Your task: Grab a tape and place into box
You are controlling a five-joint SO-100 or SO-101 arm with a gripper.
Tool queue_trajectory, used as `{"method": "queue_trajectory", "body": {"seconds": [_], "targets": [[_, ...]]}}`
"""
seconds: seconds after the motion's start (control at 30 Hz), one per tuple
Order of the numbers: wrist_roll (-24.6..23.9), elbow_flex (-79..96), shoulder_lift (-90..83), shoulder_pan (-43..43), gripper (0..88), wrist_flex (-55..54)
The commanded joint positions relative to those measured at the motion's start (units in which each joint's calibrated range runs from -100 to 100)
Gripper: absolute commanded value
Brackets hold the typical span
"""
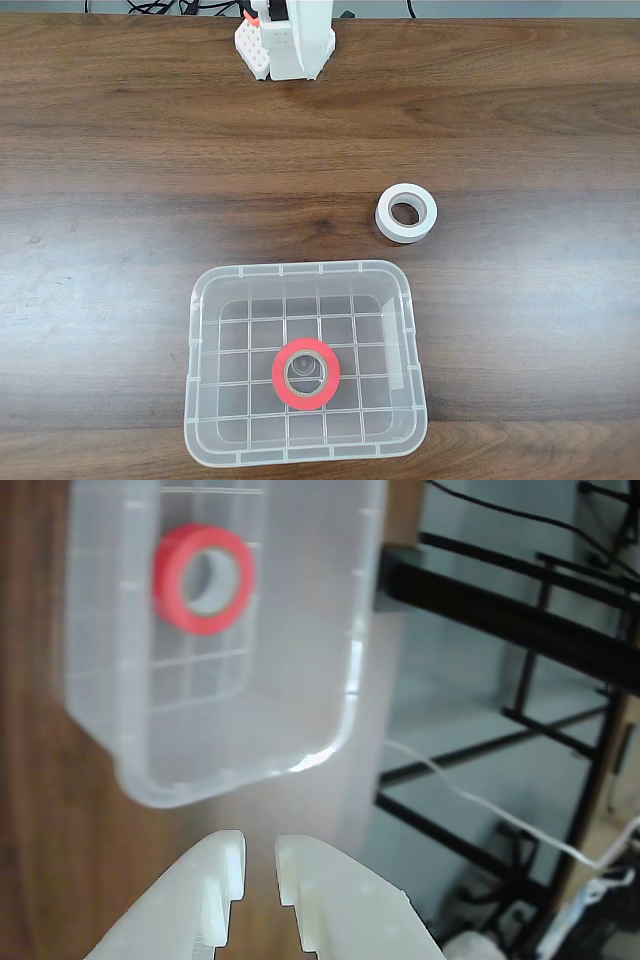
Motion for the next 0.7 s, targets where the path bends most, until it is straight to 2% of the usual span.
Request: {"method": "queue_trajectory", "body": {"seconds": [0.0, 0.17, 0.37, 0.5, 0.67], "targets": [[-0.3, 23.2, -17.9, -0.1, 3.0, 0.5], [0.1, 46.4, -29.6, -0.1, 3.0, -6.1], [-0.5, 72.8, -44.1, 0.0, 3.0, -22.5], [-4.3, 90.5, -53.2, 0.6, 3.0, -34.9], [-4.8, 105.3, -63.9, 0.2, 3.9, -38.5]]}}
